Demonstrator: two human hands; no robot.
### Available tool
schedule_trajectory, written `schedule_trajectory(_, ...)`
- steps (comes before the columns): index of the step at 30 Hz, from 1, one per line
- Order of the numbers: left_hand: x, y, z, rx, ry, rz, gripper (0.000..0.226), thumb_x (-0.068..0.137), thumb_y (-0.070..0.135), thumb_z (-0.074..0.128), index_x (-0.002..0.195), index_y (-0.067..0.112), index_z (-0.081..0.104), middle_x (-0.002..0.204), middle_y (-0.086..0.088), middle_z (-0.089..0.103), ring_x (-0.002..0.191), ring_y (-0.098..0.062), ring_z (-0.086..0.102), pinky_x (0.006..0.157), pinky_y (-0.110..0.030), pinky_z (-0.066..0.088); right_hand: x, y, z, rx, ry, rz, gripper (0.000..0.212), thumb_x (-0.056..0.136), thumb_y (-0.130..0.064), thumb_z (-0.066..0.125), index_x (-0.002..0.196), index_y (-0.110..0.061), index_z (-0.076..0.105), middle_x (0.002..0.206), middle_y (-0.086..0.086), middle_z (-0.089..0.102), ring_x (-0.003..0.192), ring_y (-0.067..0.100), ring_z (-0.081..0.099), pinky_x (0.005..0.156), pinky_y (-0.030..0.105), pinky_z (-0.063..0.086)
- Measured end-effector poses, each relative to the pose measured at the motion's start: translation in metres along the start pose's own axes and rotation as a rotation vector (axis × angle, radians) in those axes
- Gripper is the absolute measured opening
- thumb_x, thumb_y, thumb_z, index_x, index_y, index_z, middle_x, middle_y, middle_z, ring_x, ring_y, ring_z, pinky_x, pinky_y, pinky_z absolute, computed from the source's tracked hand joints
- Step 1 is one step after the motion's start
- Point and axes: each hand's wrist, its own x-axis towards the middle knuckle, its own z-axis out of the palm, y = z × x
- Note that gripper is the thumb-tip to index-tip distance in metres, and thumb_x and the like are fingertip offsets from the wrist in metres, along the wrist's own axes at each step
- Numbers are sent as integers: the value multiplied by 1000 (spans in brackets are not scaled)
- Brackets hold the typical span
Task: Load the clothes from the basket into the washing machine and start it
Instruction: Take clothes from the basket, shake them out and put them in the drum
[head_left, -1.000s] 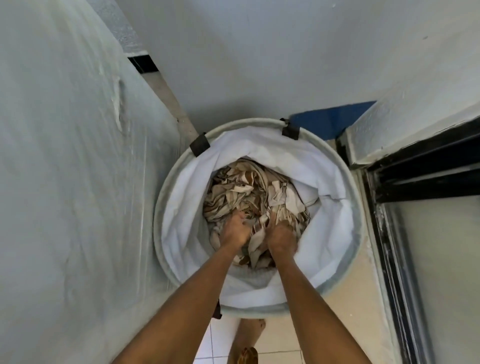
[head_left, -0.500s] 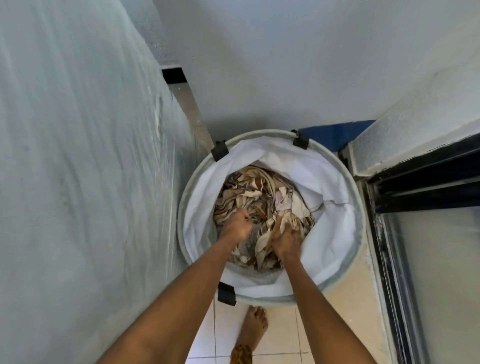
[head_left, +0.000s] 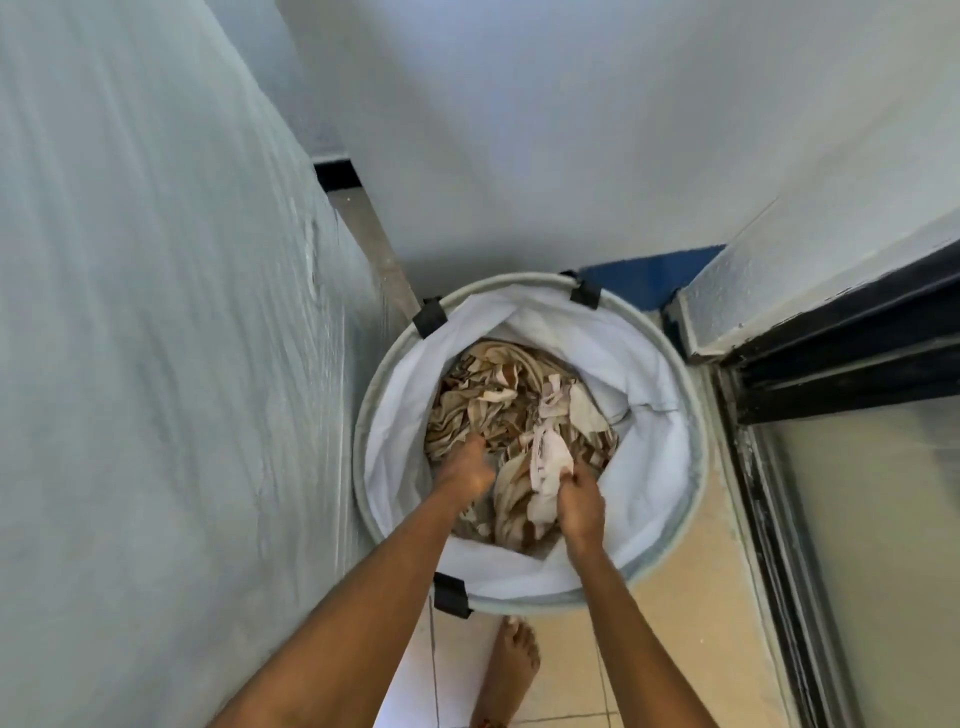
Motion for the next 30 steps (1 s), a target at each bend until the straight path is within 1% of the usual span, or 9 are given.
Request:
schedule_trajectory(2,-19,9,-8,29,-48,34,59,88,14,58,141,15,34,137,-13,44,124,-30,46,105,-42,41,-26,-21,-17,127,70,46,34,99,-17,35,124,-10,56,126,15,58,112,33,52,92,38,41)
schedule_trajectory(7,-78,30,-33,-6,-31,161,83,75,44,70,142,12,33,144,-13,41,133,-31,39,111,-40,33,-83,-97,-61,332,29,69,21,89,-22,42,80,-27,61,96,2,64,94,26,58,91,51,49)
schedule_trajectory(10,-107,51,-55,3,42,222,89,77,36,71,147,9,22,152,-17,25,141,-32,25,115,-40,25,-112,-154,-94,426,-27,38,22,88,-20,44,87,-23,66,103,8,69,96,29,63,89,50,52)
schedule_trajectory(14,-154,81,-93,-148,184,255,90,72,40,68,145,11,25,149,-13,34,136,-31,35,111,-39,31,-172,-225,-145,576,-169,-71,23,98,-17,42,94,-17,64,90,7,68,77,20,64,53,27,51)
schedule_trajectory(17,-183,90,-115,-160,205,322,74,65,43,59,132,16,45,129,-11,57,118,-31,53,96,-39,44,-220,-275,-181,645,-267,-220,25,97,-19,41,93,-16,66,79,2,68,70,17,62,51,22,50)
schedule_trajectory(20,-211,99,-138,-190,248,365,19,81,33,57,93,21,65,98,-7,70,92,-24,63,78,-35,50,-259,-321,-219,731,-254,-362,26,95,-16,41,85,-15,65,71,1,66,64,15,61,61,26,50)
schedule_trajectory(23,-234,112,-162,-224,397,368,18,90,14,49,83,9,65,87,-14,70,85,-31,64,67,-33,45,-282,-345,-247,604,-109,-470,28,96,-15,42,75,-18,61,66,-2,66,62,12,60,55,21,47)
schedule_trajectory(27,-265,134,-199,-396,541,356,17,92,7,43,79,10,51,82,-10,59,80,-26,55,66,-31,36,-269,-323,-245,281,78,-514,33,88,-40,45,75,-12,55,84,19,65,86,38,63,76,41,51)
schedule_trajectory(30,-288,153,-228,-496,628,388,17,94,10,41,78,12,47,85,-11,59,81,-24,54,68,-30,35,-250,-287,-231,73,83,-486,25,85,-39,46,76,-18,57,81,17,66,84,39,63,79,58,52)
